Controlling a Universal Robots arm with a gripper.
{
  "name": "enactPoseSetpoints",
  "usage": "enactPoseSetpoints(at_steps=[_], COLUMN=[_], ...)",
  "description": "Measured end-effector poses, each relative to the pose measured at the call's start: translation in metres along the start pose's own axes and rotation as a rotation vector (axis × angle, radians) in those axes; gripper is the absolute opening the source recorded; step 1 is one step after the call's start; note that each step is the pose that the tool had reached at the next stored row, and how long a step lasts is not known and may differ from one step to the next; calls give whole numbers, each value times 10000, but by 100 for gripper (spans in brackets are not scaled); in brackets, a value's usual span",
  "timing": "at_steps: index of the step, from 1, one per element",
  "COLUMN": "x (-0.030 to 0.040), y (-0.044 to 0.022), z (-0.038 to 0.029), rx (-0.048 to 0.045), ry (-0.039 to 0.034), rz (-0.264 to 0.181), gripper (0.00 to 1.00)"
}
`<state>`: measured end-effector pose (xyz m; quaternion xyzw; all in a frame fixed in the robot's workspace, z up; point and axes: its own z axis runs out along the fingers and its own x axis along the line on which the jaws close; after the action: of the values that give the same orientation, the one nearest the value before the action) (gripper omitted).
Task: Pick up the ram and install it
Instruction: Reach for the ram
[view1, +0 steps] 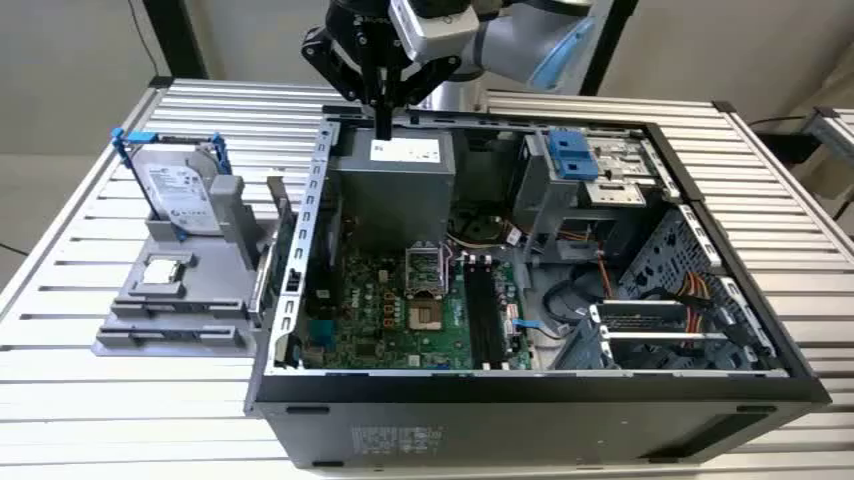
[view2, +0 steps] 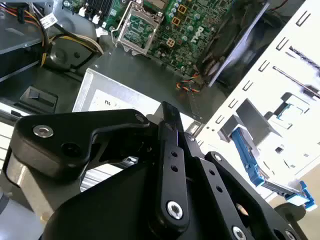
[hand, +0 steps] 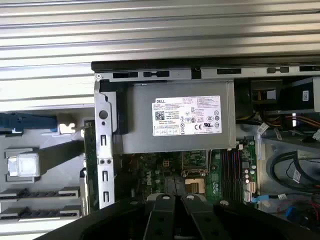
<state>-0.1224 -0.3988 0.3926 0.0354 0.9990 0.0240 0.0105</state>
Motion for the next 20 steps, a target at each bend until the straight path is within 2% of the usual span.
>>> enactPoseSetpoints(at_steps=[20], x=[18], y=[-1], z=[0], rx=[-1], ry=[0], rz=[0], gripper=[0])
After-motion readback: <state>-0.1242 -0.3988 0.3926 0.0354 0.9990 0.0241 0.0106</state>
